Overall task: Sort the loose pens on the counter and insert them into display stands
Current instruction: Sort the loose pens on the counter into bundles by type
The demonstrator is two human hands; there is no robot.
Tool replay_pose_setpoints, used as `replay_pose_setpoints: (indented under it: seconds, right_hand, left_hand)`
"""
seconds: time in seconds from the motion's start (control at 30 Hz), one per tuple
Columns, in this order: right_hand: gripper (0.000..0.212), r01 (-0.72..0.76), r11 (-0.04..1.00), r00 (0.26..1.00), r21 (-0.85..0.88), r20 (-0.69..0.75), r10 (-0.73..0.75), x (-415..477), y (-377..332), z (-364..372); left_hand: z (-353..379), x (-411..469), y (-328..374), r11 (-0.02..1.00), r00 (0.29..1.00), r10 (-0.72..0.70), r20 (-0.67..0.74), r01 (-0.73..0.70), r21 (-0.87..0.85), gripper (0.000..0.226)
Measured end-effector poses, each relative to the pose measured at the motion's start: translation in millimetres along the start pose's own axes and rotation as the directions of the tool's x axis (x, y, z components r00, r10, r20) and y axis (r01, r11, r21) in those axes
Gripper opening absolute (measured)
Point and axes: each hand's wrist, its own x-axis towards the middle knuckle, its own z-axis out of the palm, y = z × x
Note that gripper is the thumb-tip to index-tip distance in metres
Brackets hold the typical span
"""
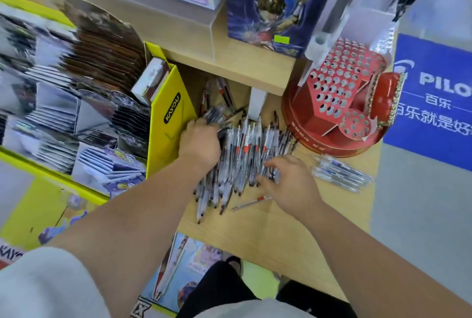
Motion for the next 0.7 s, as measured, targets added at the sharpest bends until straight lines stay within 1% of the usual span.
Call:
replay_pose_setpoints:
  seconds: [0.1,0.17,0.37,0.47,0.57,0.63,0.7]
  right_hand:
    - [0.038,-0.025,1.000,1.000,0.010,0.005,0.025,6,-2,-1]
    - [0.039,-0.035,0.999,0.999,0.011,0.012,0.035,8,-5,0]
    - [0.040,-0.063,0.998,0.997,0.011,0.053,0.062,11,-6,2]
    - [0.038,-0.051,0.999,0.998,-0.012,0.048,0.051,14,-11,2]
    - [0.038,-0.026,0.999,0.999,-0.032,0.024,0.027,19,-18,2]
    - [0.037,0.015,0.999,1.000,-0.028,0.010,-0.015,24,-25,2]
    - [0.035,0.075,0.997,0.997,-0.033,0.016,-0.075,31,-36,3]
  left_hand:
    - [2,-1,-7,0.996,0.997,-0.006,-0.073,0.000,-0.086,0.039]
    - [2,-5,-10,0.990,0.995,-0.027,-0.098,0.013,-0.144,0.033]
    - [3,-32,-16,0.957,0.992,-0.064,-0.111,0.030,-0.290,0.016]
    - [4,-42,-18,0.940,0.992,-0.089,-0.094,0.052,-0.338,0.015]
    - [2,-49,-18,0.898,0.989,-0.108,-0.106,0.051,-0.436,0.015]
    - [1,-55,-18,0.859,0.983,-0.139,-0.118,0.061,-0.509,0.018]
    - [2,-64,-22,0.796,0.973,-0.207,-0.101,0.107,-0.596,0.026]
